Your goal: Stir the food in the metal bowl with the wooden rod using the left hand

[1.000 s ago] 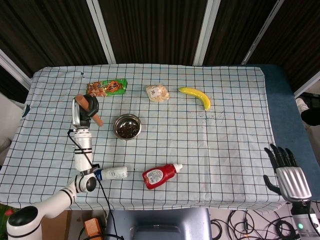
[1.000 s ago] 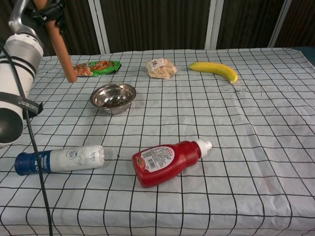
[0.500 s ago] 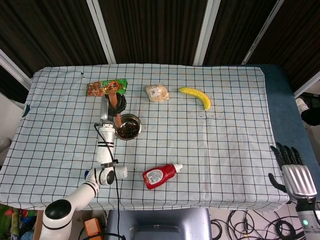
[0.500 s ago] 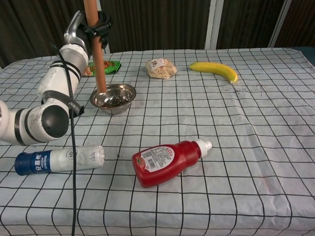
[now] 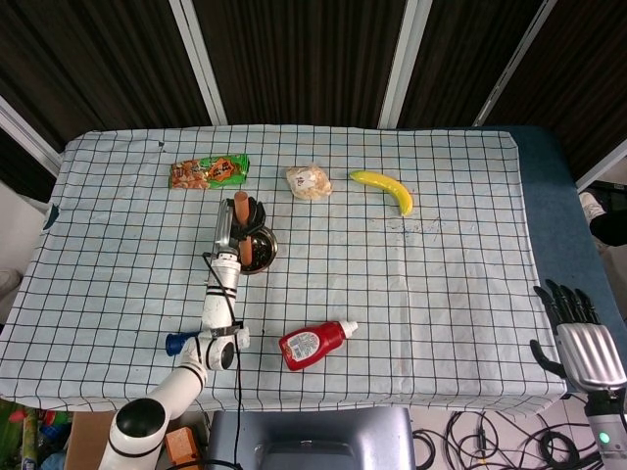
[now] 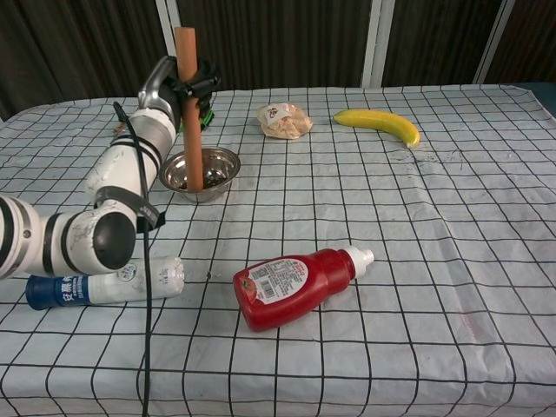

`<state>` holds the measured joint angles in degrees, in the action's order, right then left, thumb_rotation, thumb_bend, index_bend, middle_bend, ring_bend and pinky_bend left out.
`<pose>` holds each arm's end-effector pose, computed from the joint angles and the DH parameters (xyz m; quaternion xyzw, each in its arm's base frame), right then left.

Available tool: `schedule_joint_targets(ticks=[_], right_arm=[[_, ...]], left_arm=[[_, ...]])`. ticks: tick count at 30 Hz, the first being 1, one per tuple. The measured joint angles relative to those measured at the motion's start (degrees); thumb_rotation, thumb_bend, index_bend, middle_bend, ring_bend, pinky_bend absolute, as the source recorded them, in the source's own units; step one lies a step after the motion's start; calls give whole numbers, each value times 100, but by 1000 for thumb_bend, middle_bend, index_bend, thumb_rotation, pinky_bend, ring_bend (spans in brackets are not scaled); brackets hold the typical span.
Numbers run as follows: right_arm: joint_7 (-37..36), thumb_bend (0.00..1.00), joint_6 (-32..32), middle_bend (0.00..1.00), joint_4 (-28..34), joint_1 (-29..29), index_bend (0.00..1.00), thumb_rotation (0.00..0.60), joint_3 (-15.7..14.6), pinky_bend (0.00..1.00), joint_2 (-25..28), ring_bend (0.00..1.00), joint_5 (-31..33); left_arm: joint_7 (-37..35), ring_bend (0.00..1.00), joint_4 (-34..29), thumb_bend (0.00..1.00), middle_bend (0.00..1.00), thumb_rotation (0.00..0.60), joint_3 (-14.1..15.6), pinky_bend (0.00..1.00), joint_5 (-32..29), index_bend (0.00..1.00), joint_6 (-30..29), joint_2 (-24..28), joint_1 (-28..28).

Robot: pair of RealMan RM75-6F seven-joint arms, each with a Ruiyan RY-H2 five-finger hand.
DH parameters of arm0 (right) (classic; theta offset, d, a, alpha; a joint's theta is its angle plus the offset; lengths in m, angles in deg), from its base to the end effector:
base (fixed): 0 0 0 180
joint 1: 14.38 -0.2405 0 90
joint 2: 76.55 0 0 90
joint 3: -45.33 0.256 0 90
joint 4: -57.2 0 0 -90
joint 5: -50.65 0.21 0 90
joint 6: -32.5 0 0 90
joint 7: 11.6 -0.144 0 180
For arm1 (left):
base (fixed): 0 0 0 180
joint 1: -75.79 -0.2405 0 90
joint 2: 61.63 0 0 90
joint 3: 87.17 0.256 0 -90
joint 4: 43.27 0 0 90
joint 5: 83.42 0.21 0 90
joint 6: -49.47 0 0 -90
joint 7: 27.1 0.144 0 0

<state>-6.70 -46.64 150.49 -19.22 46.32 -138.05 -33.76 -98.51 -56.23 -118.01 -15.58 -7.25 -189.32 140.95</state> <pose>-0.3238 -0.1728 0.1561 0.6322 -0.3972 0.3102 0.5885 -0.0958 0.4600 -0.0632 -0.2782 -0.6229 -0.7093 0.1773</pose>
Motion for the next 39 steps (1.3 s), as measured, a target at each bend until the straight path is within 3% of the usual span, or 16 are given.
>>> schedule_joint_targets(ticks=[12, 23, 39], right_arm=[[32, 314, -32, 0, 34, 12, 0, 600, -20, 0, -3, 0, -45], [-18, 313, -41, 0, 45, 20, 0, 600, -14, 0, 21, 0, -36], [-91, 314, -62, 0, 39, 37, 0, 600, 19, 0, 73, 0, 15]], left_arm=[[-354, 939, 164, 991, 1000, 600, 286, 1000, 97, 1000, -22, -91, -133], [-378, 931, 135, 976, 1000, 600, 242, 1000, 41, 1000, -456, 52, 71], [-334, 909, 330, 959, 1000, 600, 421, 1000, 11, 1000, -2, -113, -48]])
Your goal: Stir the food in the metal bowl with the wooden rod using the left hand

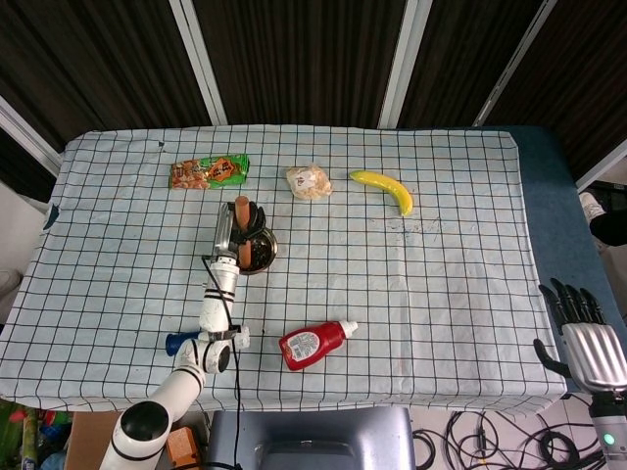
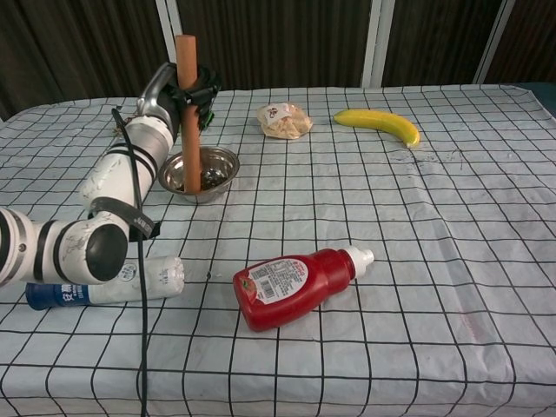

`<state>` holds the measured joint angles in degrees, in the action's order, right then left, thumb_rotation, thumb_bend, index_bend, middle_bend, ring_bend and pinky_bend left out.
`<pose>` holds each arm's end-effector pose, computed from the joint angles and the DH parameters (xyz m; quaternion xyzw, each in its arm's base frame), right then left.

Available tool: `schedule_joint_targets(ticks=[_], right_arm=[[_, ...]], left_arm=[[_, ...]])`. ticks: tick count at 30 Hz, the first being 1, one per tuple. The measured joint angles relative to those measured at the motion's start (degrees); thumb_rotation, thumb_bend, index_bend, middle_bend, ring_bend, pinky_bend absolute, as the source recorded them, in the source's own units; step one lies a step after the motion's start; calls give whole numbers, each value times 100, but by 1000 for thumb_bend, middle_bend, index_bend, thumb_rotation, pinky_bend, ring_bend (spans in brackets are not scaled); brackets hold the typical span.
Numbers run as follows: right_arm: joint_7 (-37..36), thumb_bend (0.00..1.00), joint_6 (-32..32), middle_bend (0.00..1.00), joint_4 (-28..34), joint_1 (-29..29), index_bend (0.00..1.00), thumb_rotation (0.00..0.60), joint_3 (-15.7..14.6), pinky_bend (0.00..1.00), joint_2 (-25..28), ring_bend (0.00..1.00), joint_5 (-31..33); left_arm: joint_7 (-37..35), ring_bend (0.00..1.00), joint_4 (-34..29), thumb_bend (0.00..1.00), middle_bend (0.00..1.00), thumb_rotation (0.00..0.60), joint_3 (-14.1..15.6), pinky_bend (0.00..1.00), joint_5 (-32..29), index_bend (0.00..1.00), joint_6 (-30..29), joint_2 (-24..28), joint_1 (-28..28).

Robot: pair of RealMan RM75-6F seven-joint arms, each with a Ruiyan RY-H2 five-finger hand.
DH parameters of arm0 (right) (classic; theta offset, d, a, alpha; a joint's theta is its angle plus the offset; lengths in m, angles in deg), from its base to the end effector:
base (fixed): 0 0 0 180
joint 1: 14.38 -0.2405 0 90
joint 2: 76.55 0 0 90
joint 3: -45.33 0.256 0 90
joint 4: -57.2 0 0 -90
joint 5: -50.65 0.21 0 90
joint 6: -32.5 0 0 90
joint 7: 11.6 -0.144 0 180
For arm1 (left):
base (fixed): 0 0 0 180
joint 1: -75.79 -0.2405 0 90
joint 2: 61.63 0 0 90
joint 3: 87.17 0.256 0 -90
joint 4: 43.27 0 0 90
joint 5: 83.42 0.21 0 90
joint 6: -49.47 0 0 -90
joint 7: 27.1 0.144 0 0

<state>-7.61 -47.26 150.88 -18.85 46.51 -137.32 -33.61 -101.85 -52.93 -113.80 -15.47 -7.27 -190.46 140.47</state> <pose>-0.3240 -0.1716 0.1616 0.6252 -0.3991 0.3151 0.5921 -0.1034 0.4560 -0.0672 -0.2946 -0.6231 -0.7029 0.1757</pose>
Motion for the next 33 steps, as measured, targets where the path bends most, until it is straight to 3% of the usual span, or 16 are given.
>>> schedule_joint_targets(ticks=[17, 29, 33], right_arm=[[-16, 314, -50, 0, 28, 16, 0, 600, -17, 0, 22, 0, -77], [4, 314, -57, 0, 46, 19, 0, 600, -33, 0, 15, 0, -113], [49, 314, -52, 0, 76, 15, 0, 600, -82, 0, -3, 0, -215]], left_arm=[[-155, 909, 65, 960, 1000, 600, 141, 1000, 49, 1000, -88, -106, -83], [-368, 907, -291, 926, 1000, 600, 293, 1000, 324, 1000, -1529, 189, -108], [-327, 907, -633, 912, 1000, 600, 442, 1000, 512, 1000, -2066, 496, -327]])
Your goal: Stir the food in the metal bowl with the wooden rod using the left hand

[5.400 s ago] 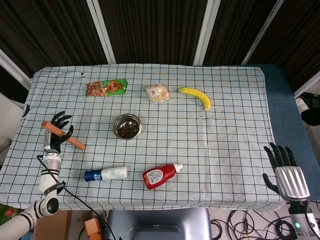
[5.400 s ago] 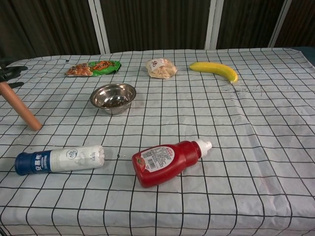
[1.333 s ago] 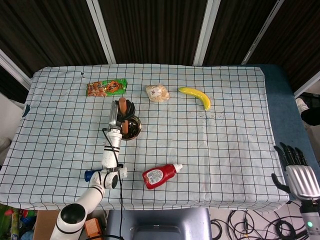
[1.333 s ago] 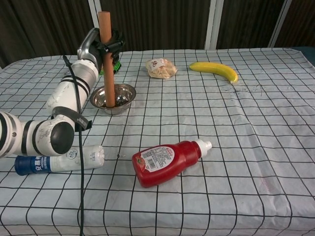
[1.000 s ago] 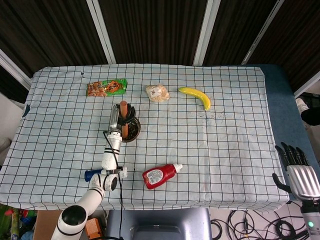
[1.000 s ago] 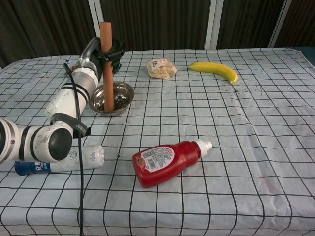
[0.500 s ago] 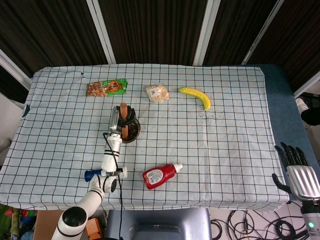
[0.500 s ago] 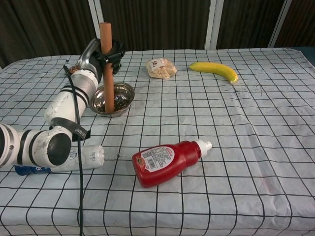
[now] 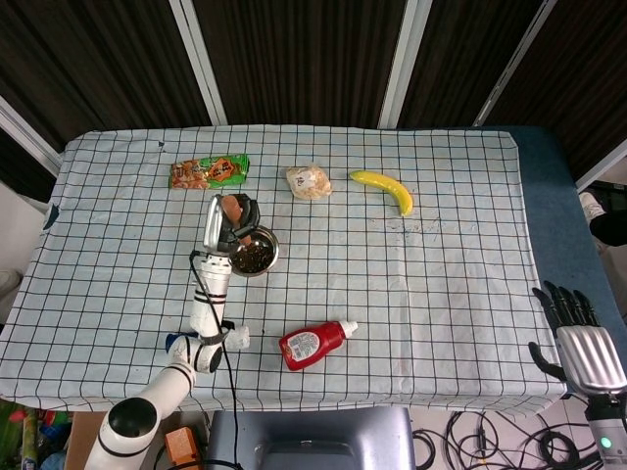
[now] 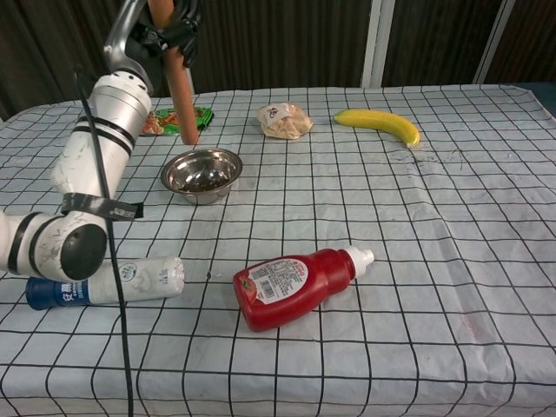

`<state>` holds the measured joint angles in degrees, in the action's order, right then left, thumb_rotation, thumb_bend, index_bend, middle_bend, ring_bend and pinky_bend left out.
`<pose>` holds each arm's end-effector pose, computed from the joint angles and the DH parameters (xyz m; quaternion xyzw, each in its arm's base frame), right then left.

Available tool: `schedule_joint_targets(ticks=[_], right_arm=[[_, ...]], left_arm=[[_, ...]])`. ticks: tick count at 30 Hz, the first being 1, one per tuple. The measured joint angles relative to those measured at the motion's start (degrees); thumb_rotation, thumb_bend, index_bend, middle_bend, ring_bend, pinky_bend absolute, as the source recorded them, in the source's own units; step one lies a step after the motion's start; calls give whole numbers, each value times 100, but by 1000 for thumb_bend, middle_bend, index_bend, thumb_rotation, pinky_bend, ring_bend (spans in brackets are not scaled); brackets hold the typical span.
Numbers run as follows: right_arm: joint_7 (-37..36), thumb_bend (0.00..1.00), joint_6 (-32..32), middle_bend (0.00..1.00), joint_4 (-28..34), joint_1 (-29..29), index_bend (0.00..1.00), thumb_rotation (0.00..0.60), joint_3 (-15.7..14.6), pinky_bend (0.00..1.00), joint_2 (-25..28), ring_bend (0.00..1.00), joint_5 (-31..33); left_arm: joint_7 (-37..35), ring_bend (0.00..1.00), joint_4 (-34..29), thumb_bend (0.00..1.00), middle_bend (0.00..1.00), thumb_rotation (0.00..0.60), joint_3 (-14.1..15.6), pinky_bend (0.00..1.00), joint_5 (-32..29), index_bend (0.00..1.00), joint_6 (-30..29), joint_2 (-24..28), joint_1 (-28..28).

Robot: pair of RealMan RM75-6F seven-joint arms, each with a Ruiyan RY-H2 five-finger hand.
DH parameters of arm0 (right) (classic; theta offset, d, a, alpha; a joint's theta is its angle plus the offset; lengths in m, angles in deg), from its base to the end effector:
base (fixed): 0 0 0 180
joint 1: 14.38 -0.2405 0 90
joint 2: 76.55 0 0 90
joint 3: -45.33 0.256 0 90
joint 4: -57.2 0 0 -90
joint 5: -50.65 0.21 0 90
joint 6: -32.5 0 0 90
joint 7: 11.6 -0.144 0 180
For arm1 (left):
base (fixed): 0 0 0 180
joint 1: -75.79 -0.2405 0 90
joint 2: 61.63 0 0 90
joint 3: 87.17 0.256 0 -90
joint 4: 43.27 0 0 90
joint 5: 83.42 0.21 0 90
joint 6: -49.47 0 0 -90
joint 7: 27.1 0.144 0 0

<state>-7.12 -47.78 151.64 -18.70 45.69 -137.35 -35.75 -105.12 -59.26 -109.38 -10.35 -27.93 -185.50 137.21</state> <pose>-0.3175 -0.1675 0.1571 0.6370 -0.3941 0.3201 0.5801 -0.0869 0.4411 -0.0165 -0.3314 -0.4919 -0.7984 0.1037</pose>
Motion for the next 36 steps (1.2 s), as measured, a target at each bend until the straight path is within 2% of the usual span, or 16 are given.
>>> schedule_joint_targets(ticks=[2, 5, 9, 15, 20, 25, 28, 32, 36], right_arm=[[26, 314, 7, 0, 18, -9, 0, 600, -27, 0, -13, 0, -66], [91, 313, 37, 0, 46, -31, 0, 600, -67, 0, -43, 0, -144], [131, 314, 42, 0, 79, -40, 0, 600, -118, 0, -67, 0, -244], [166, 313, 24, 0, 106, -33, 0, 600, -157, 0, -88, 0, -307], [124, 313, -27, 0, 126, -15, 0, 600, -166, 0, -62, 0, -333], [109, 314, -17, 0, 119, -14, 0, 600, -166, 0, -56, 0, -335], [142, 314, 40, 0, 121, -38, 0, 600, -180, 0, -64, 0, -334], [135, 314, 27, 0, 125, -35, 0, 600, -168, 0, -58, 0, -311], [127, 313, 4, 0, 128, -23, 0, 600, -149, 0, -50, 0, -271]], left_arm=[[152, 907, -208, 908, 1000, 600, 197, 1000, 177, 1000, -244, 204, -233], [694, 907, -364, 895, 1000, 600, 748, 1000, 568, 1000, -552, 585, -856], [1828, 905, -602, 846, 1000, 600, 1359, 1000, 929, 1000, -725, 1118, -1799], [3479, 856, -657, 752, 1000, 600, 1942, 996, 1279, 992, -790, 1466, -2494], [4109, 711, -507, 648, 985, 600, 2130, 847, 1375, 859, -484, 1442, -2747], [4226, 636, -365, 632, 924, 600, 2106, 762, 1303, 789, 129, 1273, -2777], [4317, 515, -202, 587, 820, 600, 2074, 651, 1255, 701, 488, 1131, -2730], [4528, 207, -30, 498, 516, 600, 2040, 406, 1206, 461, 826, 975, -2688], [4554, 46, -28, 366, 290, 600, 2016, 267, 1180, 226, 921, 938, -2725]])
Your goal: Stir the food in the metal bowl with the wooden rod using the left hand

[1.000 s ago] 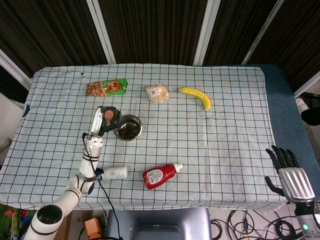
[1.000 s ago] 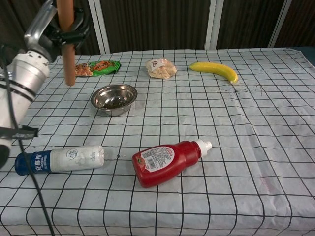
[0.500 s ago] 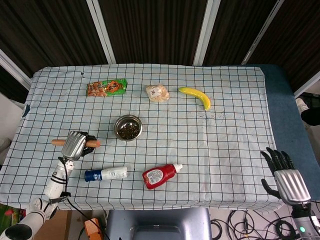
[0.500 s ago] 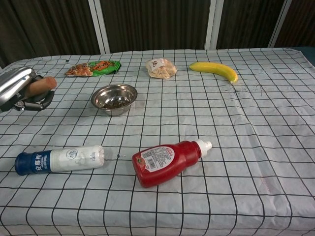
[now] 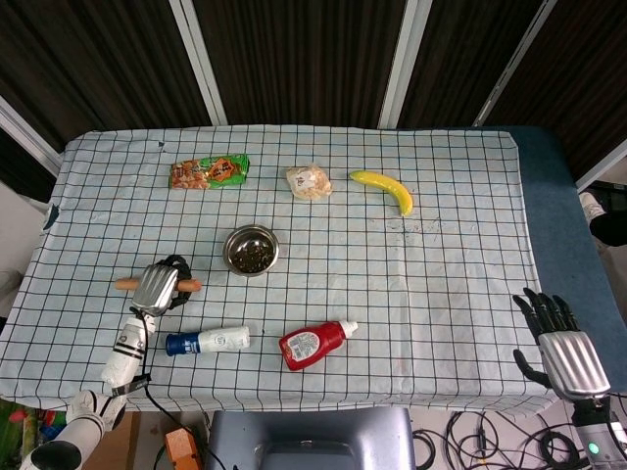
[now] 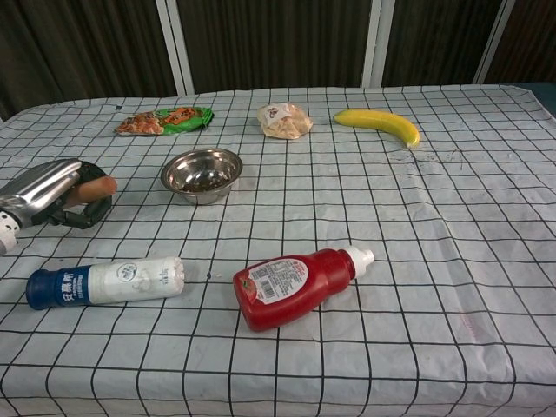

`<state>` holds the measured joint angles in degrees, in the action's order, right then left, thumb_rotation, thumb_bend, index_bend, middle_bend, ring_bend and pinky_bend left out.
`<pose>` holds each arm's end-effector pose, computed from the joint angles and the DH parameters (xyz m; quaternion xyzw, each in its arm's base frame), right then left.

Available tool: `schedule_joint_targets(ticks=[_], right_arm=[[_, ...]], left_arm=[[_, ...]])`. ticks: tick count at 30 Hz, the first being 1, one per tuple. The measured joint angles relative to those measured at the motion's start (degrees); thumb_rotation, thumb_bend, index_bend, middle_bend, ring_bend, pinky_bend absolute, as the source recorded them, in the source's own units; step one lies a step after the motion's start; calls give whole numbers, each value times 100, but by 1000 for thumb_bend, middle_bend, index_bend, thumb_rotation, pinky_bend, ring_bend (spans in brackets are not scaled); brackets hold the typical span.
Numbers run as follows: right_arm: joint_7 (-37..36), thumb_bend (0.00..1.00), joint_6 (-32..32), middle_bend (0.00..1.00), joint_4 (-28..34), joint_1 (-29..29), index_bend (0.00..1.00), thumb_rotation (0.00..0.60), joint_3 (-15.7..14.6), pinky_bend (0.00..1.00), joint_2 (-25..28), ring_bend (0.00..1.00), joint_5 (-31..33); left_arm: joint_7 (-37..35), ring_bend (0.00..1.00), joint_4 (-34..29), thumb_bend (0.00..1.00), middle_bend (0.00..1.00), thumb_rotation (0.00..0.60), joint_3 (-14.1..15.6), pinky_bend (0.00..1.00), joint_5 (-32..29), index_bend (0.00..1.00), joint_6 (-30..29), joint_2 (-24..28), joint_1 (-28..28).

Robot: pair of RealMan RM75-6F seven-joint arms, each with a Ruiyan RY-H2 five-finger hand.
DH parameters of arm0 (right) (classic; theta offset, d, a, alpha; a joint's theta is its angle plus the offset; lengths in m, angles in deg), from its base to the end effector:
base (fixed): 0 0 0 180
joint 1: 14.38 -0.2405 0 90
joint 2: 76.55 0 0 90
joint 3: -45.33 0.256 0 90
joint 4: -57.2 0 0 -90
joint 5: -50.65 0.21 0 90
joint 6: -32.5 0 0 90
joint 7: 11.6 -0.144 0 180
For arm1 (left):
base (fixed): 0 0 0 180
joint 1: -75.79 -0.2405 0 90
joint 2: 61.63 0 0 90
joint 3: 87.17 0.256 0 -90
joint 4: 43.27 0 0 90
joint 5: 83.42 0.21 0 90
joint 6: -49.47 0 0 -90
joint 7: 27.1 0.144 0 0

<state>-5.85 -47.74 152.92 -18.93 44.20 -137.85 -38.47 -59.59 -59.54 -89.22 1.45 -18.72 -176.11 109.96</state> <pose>-0.3075 -0.1622 0.1461 0.6563 -0.3909 0.3239 0.5581 -0.2900 0.3604 -0.0242 -0.6579 -0.3767 -0.4470 0.4748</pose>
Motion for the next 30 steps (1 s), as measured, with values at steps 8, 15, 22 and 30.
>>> schedule_joint_targets(ticks=[8, 15, 22, 30], right_arm=[[32, 314, 12, 0, 30, -5, 0, 600, -21, 0, -10, 0, -32], [-80, 314, -107, 0, -24, 27, 0, 600, 6, 0, -23, 0, -70], [-80, 313, -123, 0, -30, 37, 0, 600, -8, 0, -26, 0, -101], [-51, 313, -177, 0, -21, 74, 0, 600, -10, 0, -15, 0, -93]], left_arm=[[158, 0, -243, 302, 65, 550, 72, 164, 44, 0, 402, 144, -23], [179, 0, -756, 293, 62, 438, 220, 149, 150, 0, 548, 436, -156], [265, 0, -1370, 294, 67, 437, 211, 130, 249, 0, 44, 833, -249], [1132, 0, -3029, 314, 34, 569, 268, 86, 418, 0, -835, 1972, -566]])
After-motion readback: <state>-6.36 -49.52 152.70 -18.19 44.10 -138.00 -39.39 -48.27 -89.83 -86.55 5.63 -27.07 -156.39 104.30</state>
